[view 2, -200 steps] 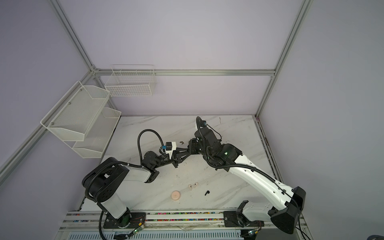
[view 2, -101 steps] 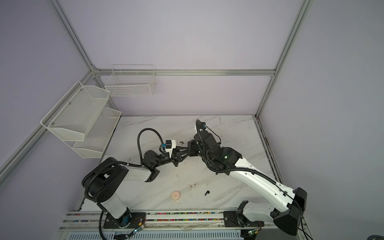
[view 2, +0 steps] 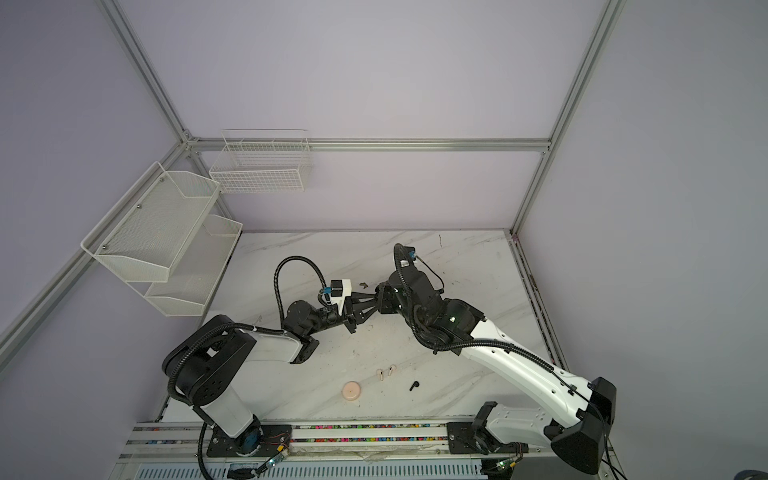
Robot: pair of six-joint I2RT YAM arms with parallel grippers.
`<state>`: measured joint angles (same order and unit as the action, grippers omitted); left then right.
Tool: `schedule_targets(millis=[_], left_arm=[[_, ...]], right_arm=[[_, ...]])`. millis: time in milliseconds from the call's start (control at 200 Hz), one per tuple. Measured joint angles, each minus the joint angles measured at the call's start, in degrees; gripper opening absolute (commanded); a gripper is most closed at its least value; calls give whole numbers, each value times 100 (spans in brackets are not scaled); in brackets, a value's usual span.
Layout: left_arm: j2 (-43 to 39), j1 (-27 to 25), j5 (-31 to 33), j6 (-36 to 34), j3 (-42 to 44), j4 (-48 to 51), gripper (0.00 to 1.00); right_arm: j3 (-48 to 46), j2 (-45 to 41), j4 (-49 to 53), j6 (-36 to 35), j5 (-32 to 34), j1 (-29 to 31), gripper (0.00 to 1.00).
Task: Insert the wireless bluetooth earbuds into the charging case
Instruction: 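Lower the black earbud into the case held by the left gripper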
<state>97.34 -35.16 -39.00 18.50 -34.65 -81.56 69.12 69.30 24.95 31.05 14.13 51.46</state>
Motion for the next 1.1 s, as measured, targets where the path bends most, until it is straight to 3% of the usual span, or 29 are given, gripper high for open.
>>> schedule_targets(millis=[1100], left_arm=[[-39,0,-44,50,0,37,0]], right_arm=[[-376,-140,-417,142,173,140,12]])
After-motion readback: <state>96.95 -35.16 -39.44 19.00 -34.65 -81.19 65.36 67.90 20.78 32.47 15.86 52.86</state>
